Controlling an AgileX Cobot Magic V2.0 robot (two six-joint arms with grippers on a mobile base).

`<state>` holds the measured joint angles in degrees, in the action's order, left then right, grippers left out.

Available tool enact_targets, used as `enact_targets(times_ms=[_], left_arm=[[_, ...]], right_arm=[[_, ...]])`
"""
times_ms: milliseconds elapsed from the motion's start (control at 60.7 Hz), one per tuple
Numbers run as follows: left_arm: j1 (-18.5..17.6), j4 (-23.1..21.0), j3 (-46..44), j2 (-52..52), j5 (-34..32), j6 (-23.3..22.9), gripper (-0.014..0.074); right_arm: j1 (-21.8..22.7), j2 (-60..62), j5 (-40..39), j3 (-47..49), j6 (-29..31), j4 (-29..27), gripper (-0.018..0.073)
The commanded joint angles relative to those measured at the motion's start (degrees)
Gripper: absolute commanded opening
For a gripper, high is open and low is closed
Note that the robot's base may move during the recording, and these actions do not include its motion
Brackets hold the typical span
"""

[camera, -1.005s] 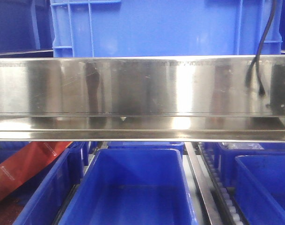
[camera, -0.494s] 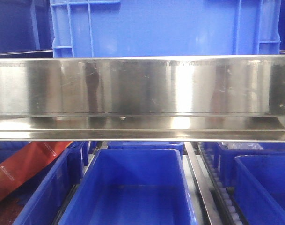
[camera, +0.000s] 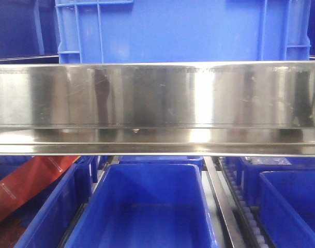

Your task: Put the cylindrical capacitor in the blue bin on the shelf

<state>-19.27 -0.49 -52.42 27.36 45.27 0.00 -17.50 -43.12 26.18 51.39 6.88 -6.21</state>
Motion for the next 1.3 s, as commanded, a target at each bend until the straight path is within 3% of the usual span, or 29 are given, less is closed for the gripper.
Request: enact_targets(times_ms=[0,181,412,1284], left_arm=[[0.3,-0.3,1.4,-0.2,-2.7,0.0,-0.0111],[0.3,-0.3,2.7,-0.2,-3.0,0.0,-0.0111],[0.3,-0.3,2.7,-0.2,-3.0,0.0,-0.0111],[0.3,0.5,2.7,-0.4,-3.0,0.0,-0.0111]], right_arm=[[0.3,7.1,-7.6,-8.8,0.0,0.4,-0.0162],[0.3,21.4,-11.4,-21.8,0.0,0.4,-0.0162],[0.3,31.4,-11.1,-26.2,0.0,0.4,-0.0162],[0.3,32.4,-11.2,-26.4,0.0,0.4,-0.0162]])
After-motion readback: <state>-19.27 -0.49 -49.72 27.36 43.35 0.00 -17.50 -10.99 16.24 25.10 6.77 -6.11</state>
